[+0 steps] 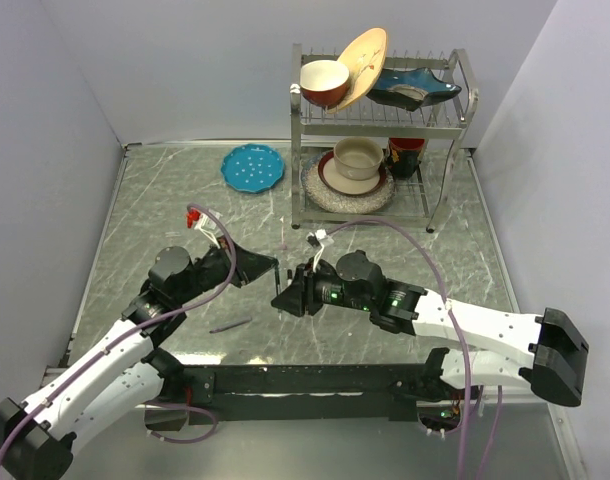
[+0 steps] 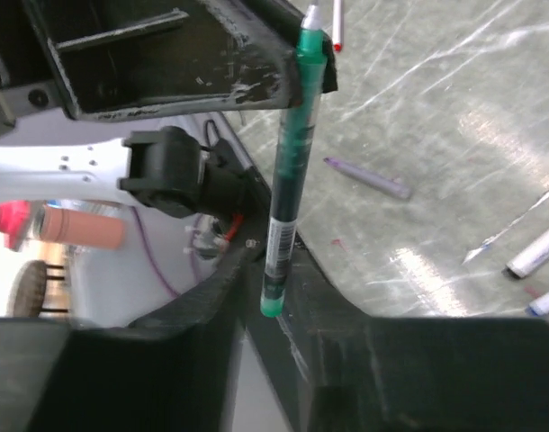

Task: Insert the pens into the pen caps

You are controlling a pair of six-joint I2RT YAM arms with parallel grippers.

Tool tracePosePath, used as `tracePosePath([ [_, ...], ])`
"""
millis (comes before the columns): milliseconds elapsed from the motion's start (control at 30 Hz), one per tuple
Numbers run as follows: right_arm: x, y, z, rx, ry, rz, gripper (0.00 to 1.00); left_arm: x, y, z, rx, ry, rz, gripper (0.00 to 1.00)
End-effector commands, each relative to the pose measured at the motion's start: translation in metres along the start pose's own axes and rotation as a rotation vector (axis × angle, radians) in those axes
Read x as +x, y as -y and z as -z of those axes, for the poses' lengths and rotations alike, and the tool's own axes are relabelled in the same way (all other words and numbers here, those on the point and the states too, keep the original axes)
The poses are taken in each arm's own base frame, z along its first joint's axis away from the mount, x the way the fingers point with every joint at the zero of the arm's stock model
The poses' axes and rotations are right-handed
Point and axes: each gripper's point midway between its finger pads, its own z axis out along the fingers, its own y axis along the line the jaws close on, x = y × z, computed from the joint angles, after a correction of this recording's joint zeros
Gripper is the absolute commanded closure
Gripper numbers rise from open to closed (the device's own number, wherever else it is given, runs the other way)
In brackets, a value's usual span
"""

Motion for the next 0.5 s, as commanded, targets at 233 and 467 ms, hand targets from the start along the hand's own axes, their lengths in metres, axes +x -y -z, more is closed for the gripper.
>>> tracePosePath([
  [233, -0.028, -0.006, 0.011, -0.039, 0.165, -0.028, 1.00, -0.011, 0.014, -0.005, 0.025, 0.001, -0.024, 0.76],
  [467, -0.019, 0.014, 0.023, 0.051, 0.154, -0.047, 1.00, -0.063, -0.025, 0.001, -0.303, 0.191, -0.113, 0.30],
])
